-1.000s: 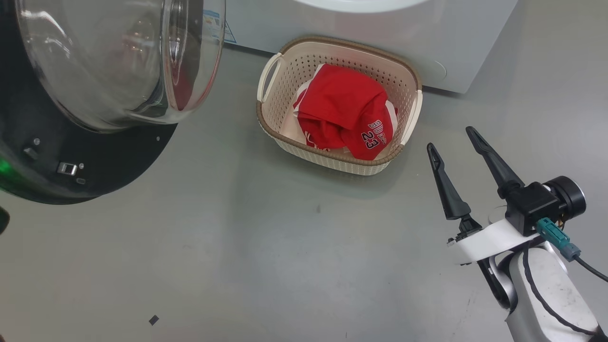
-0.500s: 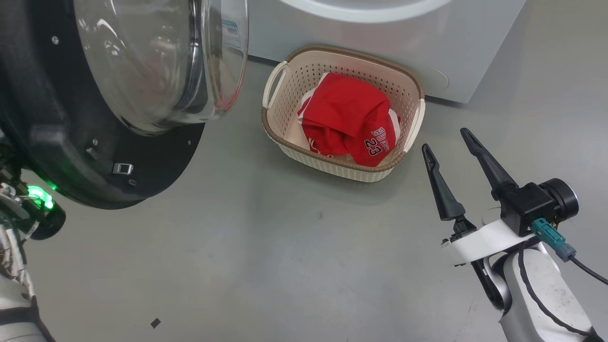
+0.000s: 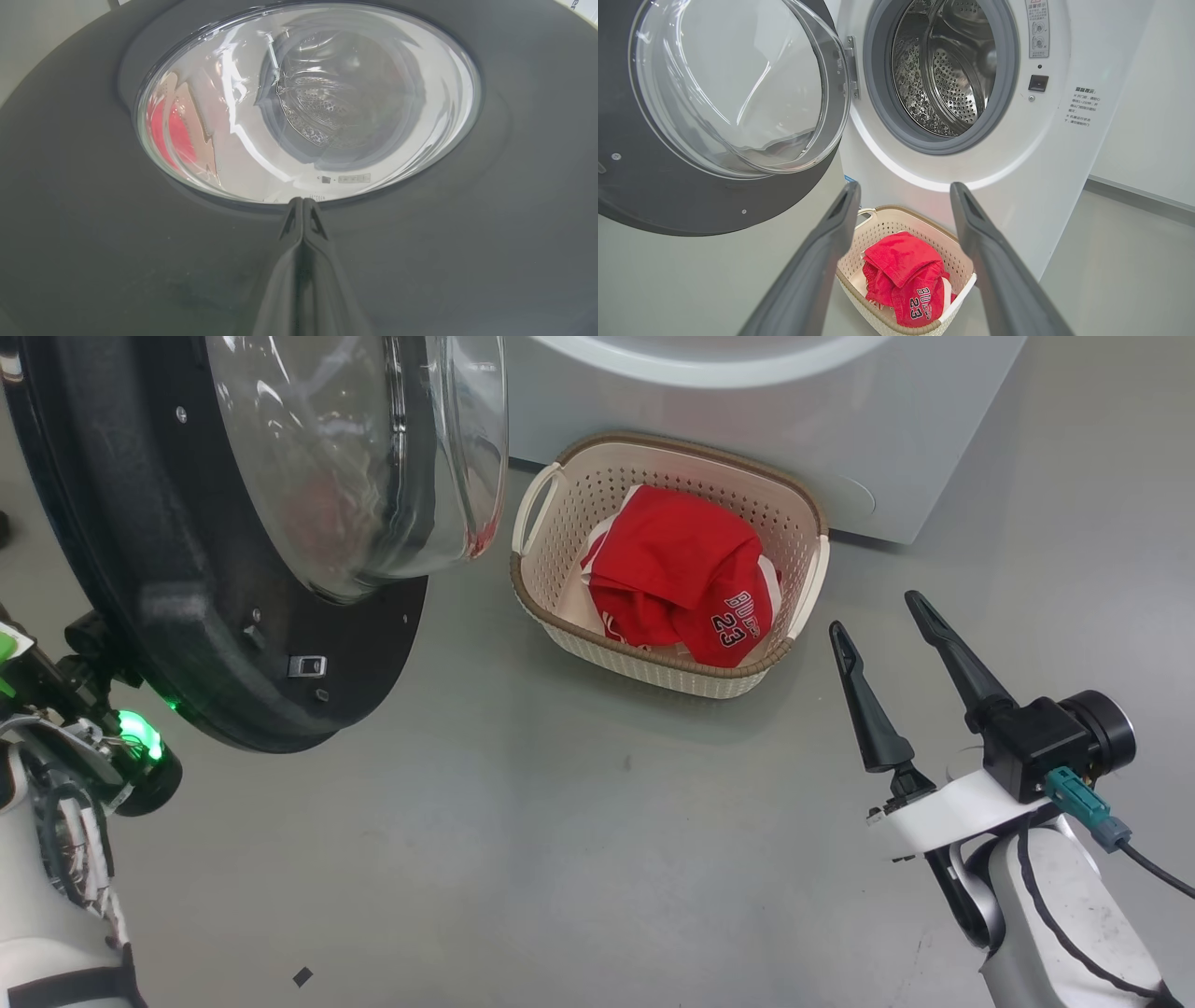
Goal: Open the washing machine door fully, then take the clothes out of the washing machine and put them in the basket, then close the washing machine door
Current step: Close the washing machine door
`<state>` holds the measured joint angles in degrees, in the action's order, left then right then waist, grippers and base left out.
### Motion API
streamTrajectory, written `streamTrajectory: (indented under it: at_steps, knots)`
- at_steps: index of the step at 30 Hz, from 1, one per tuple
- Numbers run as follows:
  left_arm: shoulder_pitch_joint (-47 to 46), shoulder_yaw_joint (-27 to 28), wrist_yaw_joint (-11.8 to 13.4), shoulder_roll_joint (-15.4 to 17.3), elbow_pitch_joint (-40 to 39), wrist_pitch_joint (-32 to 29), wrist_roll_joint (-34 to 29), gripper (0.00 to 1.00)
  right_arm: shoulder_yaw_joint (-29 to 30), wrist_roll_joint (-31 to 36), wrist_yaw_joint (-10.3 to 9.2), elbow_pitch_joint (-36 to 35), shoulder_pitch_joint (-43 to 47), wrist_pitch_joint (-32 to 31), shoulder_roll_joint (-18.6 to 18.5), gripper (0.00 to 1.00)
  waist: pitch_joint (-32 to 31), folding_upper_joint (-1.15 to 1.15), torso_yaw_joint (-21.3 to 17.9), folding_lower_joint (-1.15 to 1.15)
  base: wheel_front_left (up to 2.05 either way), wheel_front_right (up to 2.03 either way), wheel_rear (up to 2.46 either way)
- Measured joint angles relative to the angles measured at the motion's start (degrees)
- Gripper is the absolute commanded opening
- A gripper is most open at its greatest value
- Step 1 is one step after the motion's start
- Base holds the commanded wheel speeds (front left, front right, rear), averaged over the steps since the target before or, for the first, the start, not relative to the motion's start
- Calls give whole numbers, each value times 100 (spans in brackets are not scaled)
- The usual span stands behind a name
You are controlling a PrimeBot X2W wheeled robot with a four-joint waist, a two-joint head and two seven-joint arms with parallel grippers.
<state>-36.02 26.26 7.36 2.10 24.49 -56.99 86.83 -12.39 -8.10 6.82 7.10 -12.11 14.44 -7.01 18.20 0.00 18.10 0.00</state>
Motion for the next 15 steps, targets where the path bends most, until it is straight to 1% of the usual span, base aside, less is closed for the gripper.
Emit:
streamTrajectory:
  at_steps: [9, 12, 13, 15]
  knots:
    - [262, -129, 0, -45, -443, 51, -109, 0, 9, 0, 0, 1, 8, 0, 29, 100, 8, 0, -24, 0, 0, 0, 0]
    - [391, -232, -12, -44, -678, 288, -490, 0, 70, -3, -2, 16, 25, 0, 31, 100, -31, 0, -21, 0, 0, 0, 0]
    - [437, -252, -45, -44, -737, 371, -625, 0, 82, -3, -30, 18, 44, 1, 31, 100, -51, 0, -17, 0, 0, 0, 0]
    - [575, -322, -227, -15, -876, 556, -904, 0, 92, -4, -42, 42, 88, 0, 35, 100, -92, 0, -7, 0, 0, 0, 0]
